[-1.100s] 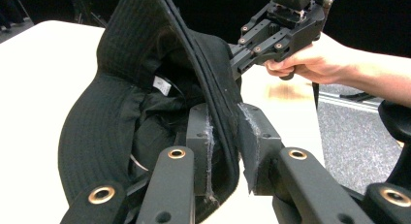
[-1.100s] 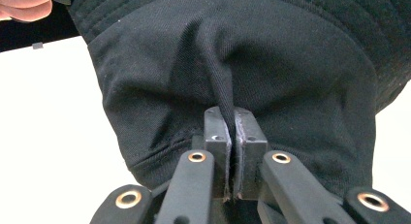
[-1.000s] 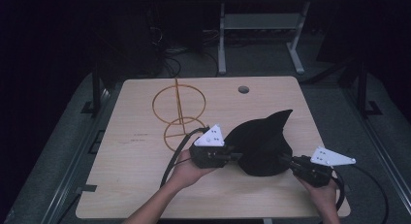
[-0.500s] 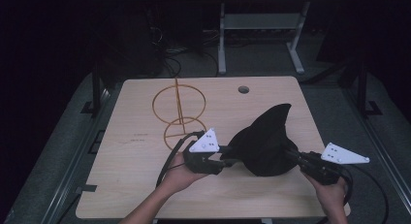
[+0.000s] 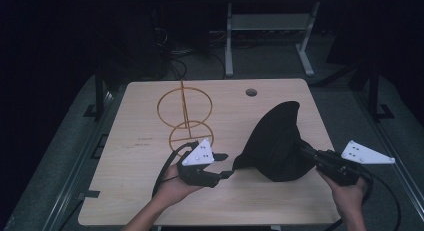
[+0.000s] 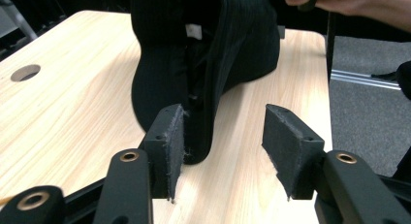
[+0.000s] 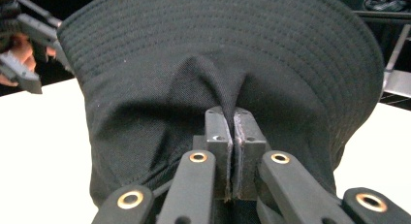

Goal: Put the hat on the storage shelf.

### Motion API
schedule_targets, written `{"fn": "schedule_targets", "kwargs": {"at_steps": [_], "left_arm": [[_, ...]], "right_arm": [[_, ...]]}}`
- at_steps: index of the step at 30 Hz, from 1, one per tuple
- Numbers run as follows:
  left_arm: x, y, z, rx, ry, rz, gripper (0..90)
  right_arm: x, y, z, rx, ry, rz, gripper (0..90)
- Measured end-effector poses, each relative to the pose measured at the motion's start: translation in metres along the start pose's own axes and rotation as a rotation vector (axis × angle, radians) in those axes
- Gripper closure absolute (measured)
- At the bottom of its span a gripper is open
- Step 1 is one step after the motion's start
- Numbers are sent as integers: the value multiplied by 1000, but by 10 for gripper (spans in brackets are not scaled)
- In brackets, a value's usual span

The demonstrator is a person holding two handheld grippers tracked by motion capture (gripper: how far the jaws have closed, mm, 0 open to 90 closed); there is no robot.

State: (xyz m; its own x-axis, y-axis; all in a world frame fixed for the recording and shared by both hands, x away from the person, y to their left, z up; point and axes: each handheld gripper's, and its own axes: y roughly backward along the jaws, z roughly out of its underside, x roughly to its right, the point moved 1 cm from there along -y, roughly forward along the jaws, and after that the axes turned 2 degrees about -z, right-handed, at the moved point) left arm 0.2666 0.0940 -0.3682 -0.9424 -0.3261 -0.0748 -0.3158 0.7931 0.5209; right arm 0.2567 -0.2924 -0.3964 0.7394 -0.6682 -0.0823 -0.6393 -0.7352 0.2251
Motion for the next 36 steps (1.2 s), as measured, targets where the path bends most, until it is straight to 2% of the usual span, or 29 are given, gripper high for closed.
{"fn": "schedule_targets", "kwargs": {"at_steps": [8,24,27,31,36], "left_arm": [[-1,9,16,-3,17,-22,465],[0,16,49,-21,47,-39,457],[-1,16,59,-19,68,-41,455],[-2,17,64,-20,68,-53,442],[-3,21,66,-7,89,-63,424]], "right_arm": [[2,2,-15,20,-7,1,871],[0,-5,-49,-24,-9,19,873],[-2,-6,-54,-22,-12,18,873],[-3,-8,-62,-21,-6,18,873],[-5,-10,-75,-11,-8,15,873]]}}
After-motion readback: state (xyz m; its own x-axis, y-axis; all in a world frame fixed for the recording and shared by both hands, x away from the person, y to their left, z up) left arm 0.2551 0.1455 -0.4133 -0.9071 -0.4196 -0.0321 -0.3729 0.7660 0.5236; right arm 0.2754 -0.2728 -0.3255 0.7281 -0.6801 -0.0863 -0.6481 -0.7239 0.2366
